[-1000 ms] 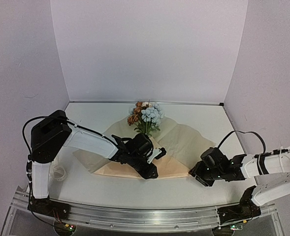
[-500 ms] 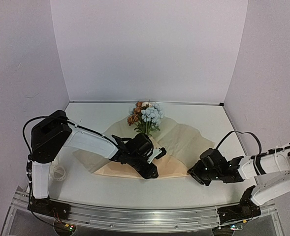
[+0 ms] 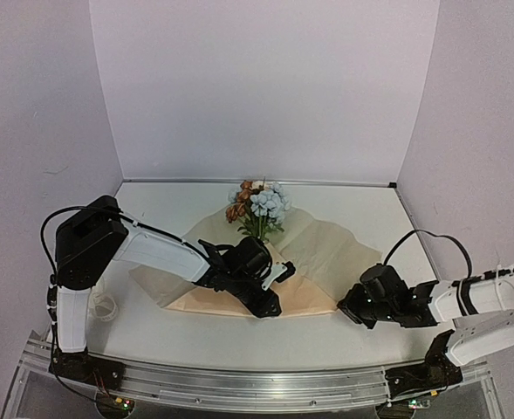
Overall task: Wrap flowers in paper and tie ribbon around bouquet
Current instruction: Pick up the one-fourth-folded wrapping paper from the center of the board.
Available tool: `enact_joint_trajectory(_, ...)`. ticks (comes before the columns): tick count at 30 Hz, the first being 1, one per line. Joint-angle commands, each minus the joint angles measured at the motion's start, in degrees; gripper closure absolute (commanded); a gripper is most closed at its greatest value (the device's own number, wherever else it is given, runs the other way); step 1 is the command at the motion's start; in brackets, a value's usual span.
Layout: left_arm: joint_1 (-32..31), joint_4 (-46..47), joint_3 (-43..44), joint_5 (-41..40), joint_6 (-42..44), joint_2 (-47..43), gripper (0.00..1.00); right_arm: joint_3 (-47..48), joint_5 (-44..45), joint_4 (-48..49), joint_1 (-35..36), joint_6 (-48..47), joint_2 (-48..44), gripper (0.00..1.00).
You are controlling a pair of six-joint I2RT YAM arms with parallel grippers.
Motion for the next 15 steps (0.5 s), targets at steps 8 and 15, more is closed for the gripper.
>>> enact_joint_trajectory(8,-0.5,1.0,2.4,1.2,-1.1,0.5,0.75,2.2,0.8,-10.9,0.6,-8.1,-6.4,1.00)
enact_joint_trajectory(15,-2.8,0.8,6.7,-0.9,0.7,1.3,0.75,4.1,0.1,-20.6,0.9,-11.6,-12.2,1.00)
